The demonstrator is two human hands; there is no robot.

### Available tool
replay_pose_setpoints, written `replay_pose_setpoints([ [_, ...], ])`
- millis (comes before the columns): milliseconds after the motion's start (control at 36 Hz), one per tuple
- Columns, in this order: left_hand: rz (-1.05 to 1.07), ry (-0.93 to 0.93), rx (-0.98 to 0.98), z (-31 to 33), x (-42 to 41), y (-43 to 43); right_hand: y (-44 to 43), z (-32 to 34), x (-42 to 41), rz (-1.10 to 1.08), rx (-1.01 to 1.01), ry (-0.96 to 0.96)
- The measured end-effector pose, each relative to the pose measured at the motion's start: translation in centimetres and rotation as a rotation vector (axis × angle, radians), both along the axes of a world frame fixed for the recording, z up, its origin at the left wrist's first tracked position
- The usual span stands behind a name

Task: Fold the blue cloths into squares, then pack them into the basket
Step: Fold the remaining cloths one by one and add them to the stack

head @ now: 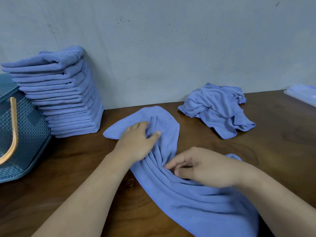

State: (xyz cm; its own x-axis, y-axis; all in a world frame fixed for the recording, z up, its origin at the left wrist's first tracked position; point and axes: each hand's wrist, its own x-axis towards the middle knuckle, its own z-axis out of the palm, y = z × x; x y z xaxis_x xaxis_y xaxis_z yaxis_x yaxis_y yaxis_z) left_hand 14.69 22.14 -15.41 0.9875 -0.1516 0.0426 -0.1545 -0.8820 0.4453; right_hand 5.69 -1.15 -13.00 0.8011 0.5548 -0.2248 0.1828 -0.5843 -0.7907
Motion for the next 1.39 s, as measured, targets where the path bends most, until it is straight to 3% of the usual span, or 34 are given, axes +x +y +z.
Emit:
replay_pose_setpoints([
  [139,-0.140,-0.025,0.067,-1.7,0.5,1.0,0.3,-1.1,2.3,-0.259,-0.006,-0.326],
  [222,-0.163,-0.008,0.095,-1.5,0.8,1.5,-0.4,-2.7,6.7,-0.284,-0.226,-0.708],
  [306,-0.178,0.005,0.117,-1.5,0.8,1.7,-1.4,-3.6,10.7,-0.312,-0.538,-0.849],
  [417,-0.200,0.007,0.103,-1.6,1.3,2.4,-2.5,-3.5,14.1,-0.398,-0.803,-0.748],
  [583,-0.220,-0.002,0.100,-2.0,1.5,2.8,-3.4,-4.0,14.9,-0.607,-0.841,-0.530],
  [694,-0.217,-0.011,0.074,-1.9,1.4,3.0,-3.2,-4.6,14.2,-0.632,-0.743,-0.672],
  [750,-0.222,-0.024,0.046,-2.0,1.4,3.1,-3.0,-5.1,14.1,-0.551,-0.550,-0.801],
  [833,-0.259,-0.050,-0.118,-1.8,1.2,3.3,-2.4,-4.8,14.1,-0.421,-0.235,-0.682],
  [917,-0.237,-0.066,-0.352,-1.7,1.2,3.7,-1.8,-4.6,14.3,-0.316,-0.279,-0.605],
  [1028,-0.004,-0.156,-0.198,-1.3,2.1,4.4,-1.9,-4.6,14.9,-0.360,-0.415,-0.609],
  [1167,0.137,-0.062,0.133,-1.1,1.8,4.4,-1.6,-5.0,15.1,-0.386,-0.494,-0.567],
  [1278,0.250,-0.287,0.131,-1.8,2.3,5.1,-1.3,-5.0,14.9,-0.372,-0.504,-0.542],
  [1333,0.206,-0.395,0.052,-1.9,2.4,5.1,-1.3,-4.9,14.8,-0.389,-0.485,-0.563],
  [1389,0.105,-0.358,-0.022,-1.9,2.3,4.8,-1.3,-4.9,14.7,-0.407,-0.469,-0.586],
])
